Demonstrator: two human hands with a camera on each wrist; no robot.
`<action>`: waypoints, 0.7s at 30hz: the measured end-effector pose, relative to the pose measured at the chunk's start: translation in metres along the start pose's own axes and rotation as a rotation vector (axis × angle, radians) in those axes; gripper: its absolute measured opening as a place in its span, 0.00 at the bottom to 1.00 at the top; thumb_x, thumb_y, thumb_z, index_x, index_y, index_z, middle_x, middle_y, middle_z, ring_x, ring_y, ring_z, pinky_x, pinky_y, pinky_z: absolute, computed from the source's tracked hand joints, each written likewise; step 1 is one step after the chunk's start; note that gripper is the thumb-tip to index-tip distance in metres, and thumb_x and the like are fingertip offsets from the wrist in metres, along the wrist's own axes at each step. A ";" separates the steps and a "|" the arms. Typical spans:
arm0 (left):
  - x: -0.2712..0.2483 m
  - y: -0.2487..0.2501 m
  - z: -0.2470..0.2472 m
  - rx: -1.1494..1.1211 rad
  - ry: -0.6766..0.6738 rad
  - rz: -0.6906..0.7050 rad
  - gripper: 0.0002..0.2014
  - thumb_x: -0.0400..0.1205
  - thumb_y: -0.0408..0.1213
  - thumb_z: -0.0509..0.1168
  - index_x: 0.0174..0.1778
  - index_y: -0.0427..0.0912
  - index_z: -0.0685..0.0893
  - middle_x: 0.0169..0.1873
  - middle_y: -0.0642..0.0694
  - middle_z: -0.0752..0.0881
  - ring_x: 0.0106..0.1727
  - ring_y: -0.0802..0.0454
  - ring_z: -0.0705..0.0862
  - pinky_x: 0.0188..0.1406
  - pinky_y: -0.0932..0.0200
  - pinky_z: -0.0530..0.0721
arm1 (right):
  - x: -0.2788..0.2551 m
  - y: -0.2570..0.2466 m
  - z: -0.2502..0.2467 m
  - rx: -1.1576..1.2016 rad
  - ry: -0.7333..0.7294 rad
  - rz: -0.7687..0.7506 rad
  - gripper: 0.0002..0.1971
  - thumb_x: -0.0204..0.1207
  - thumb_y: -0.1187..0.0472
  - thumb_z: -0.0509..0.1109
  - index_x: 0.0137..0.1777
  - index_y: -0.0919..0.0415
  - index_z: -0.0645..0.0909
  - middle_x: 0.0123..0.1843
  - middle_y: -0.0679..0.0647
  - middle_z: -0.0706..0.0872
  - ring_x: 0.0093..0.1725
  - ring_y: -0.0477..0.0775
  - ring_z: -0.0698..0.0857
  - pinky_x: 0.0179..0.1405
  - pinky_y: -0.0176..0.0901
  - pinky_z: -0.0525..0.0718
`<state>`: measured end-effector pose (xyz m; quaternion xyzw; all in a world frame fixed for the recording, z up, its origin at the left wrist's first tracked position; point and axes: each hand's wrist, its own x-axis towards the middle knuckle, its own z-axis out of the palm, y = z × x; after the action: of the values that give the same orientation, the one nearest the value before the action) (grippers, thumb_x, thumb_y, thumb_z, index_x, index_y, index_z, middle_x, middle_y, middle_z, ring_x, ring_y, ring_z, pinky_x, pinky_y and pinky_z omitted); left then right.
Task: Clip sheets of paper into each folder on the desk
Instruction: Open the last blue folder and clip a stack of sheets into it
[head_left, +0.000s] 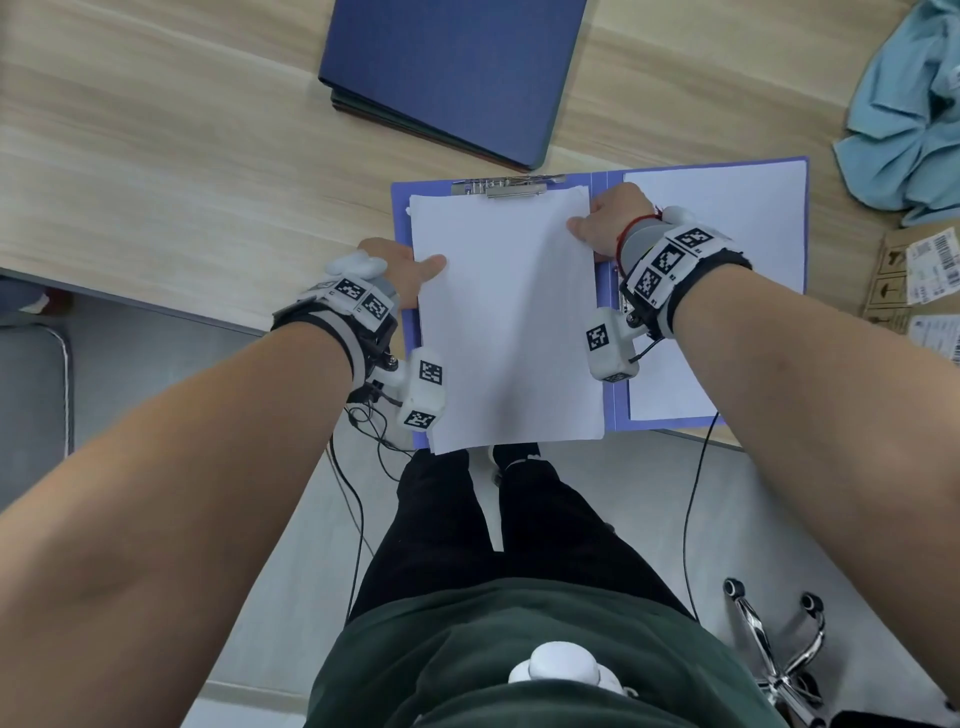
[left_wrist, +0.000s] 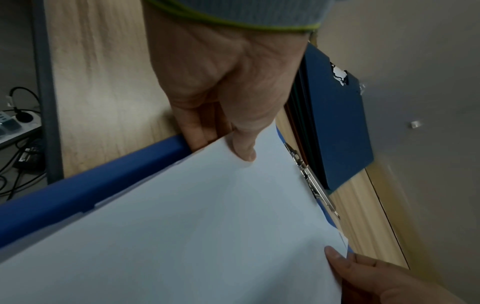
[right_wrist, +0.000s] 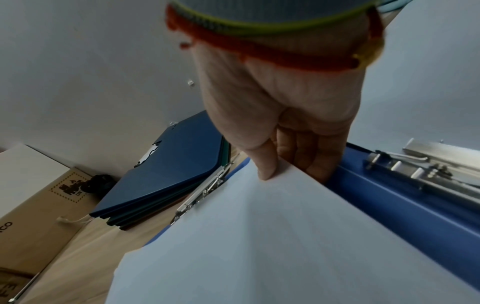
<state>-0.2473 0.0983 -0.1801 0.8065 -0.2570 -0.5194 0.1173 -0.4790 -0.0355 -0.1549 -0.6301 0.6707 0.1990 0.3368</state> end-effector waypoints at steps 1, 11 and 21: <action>0.000 0.000 -0.002 -0.040 -0.005 -0.013 0.16 0.77 0.53 0.74 0.34 0.47 0.79 0.46 0.40 0.87 0.53 0.40 0.90 0.57 0.43 0.89 | 0.000 -0.002 -0.001 -0.024 -0.006 0.004 0.09 0.79 0.55 0.66 0.45 0.62 0.76 0.43 0.57 0.79 0.42 0.59 0.77 0.44 0.41 0.74; 0.009 0.001 -0.009 -0.125 0.007 -0.049 0.15 0.76 0.44 0.78 0.48 0.39 0.83 0.52 0.37 0.89 0.54 0.44 0.91 0.51 0.51 0.92 | 0.002 -0.010 -0.003 -0.056 -0.027 0.035 0.11 0.82 0.53 0.62 0.48 0.62 0.74 0.42 0.54 0.77 0.43 0.56 0.75 0.43 0.40 0.72; 0.012 0.015 -0.011 0.211 0.055 -0.016 0.24 0.76 0.55 0.75 0.56 0.37 0.86 0.47 0.42 0.89 0.55 0.44 0.90 0.59 0.48 0.88 | 0.003 -0.004 0.000 0.317 0.010 0.090 0.12 0.75 0.54 0.73 0.54 0.51 0.76 0.54 0.50 0.79 0.48 0.54 0.79 0.27 0.37 0.70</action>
<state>-0.2379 0.0784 -0.1773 0.8304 -0.3006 -0.4679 0.0348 -0.4750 -0.0382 -0.1567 -0.5395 0.7230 0.1023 0.4194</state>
